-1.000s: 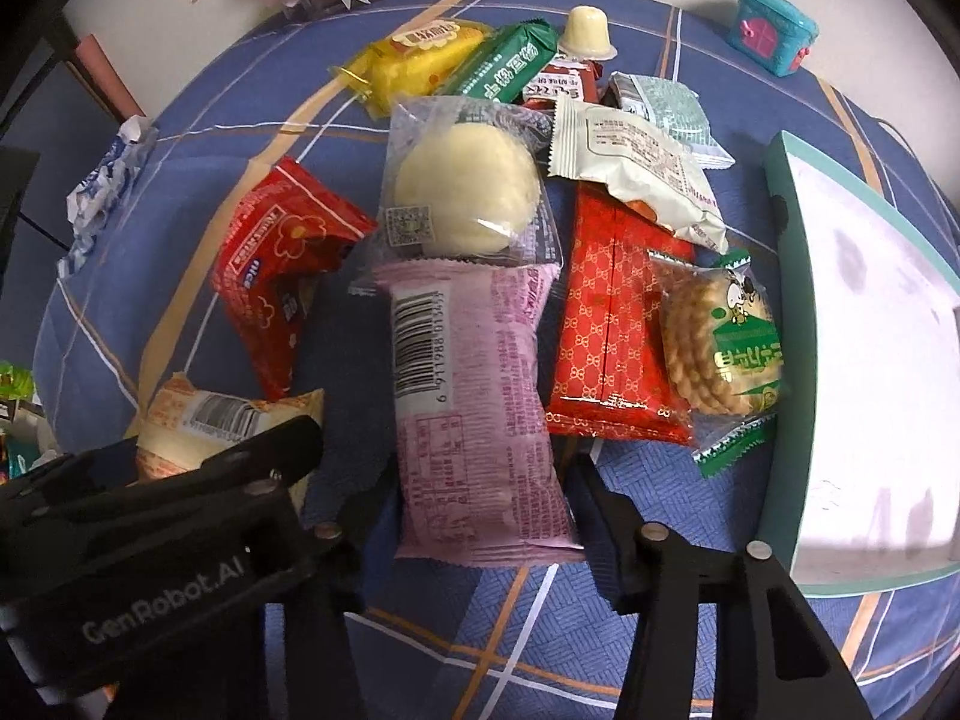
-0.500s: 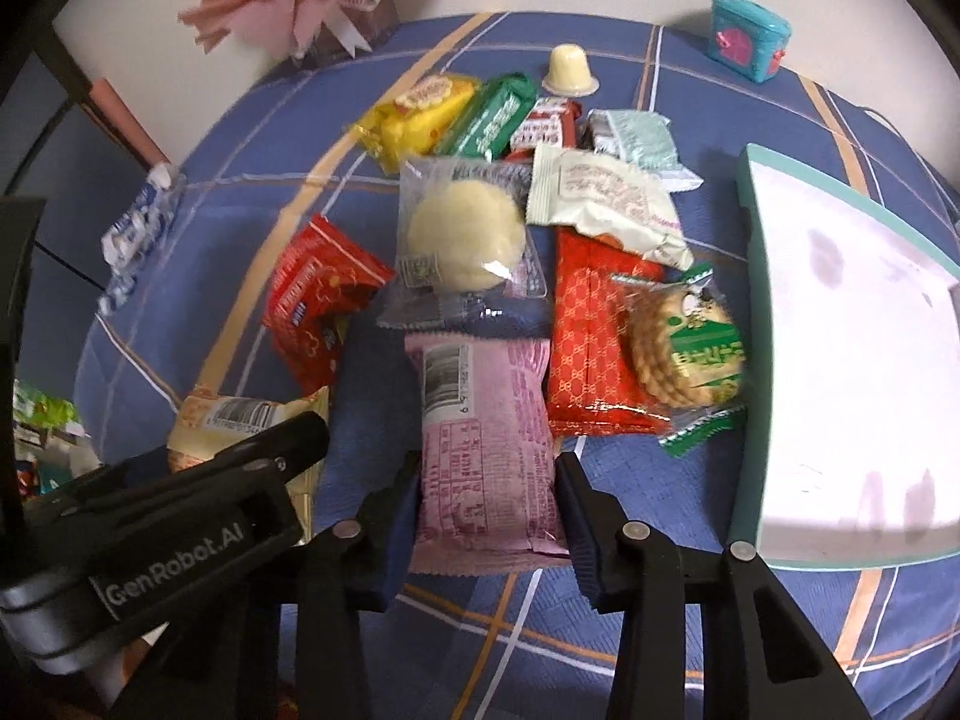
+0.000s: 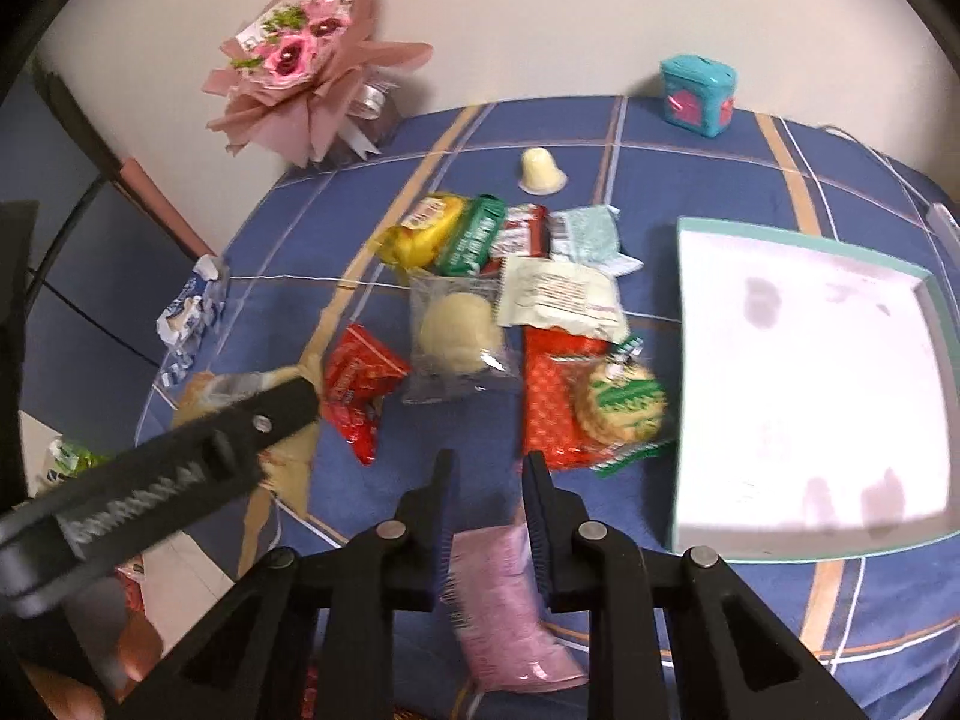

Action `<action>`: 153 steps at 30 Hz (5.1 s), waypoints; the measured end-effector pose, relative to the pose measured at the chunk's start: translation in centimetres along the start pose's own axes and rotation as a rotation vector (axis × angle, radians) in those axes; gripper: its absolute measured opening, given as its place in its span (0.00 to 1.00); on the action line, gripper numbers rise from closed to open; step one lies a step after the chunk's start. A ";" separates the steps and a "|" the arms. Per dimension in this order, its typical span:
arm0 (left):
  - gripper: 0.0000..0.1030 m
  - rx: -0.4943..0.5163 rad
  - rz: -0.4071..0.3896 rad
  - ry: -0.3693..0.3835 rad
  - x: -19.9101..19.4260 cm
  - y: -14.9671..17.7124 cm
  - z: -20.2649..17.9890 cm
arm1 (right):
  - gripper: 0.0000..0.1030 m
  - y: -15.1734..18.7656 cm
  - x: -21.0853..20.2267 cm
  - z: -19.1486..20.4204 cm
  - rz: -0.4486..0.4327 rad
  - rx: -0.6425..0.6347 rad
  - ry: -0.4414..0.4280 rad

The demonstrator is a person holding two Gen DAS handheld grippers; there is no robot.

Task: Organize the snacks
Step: 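Carry both packs over the white tray and release them inside, then move both tools back to the pile, left toward the red Rusks pack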

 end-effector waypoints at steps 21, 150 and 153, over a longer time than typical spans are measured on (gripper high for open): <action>0.76 -0.082 0.173 -0.093 5.6 3.4 4.3 | 0.46 4.9 5.7 0.9 0.272 -0.020 -0.044; 0.99 -0.068 -0.022 -0.059 5.5 -8.5 2.4 | 1.00 -5.7 3.4 -3.1 0.067 0.115 0.107; 0.99 -0.069 0.040 -0.069 7.7 -7.9 2.5 | 0.94 -4.9 5.5 -3.1 0.126 0.111 0.113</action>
Point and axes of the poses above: each gripper's, at about its wrist camera, not at the fingertips, and x roughly the way its jaws point, z to its left, y to its underside, the point moved 5 cm from there along x, roughly the way its jaws point, and after that the axes turned 11 degrees about -x, right-handed, at the moved point
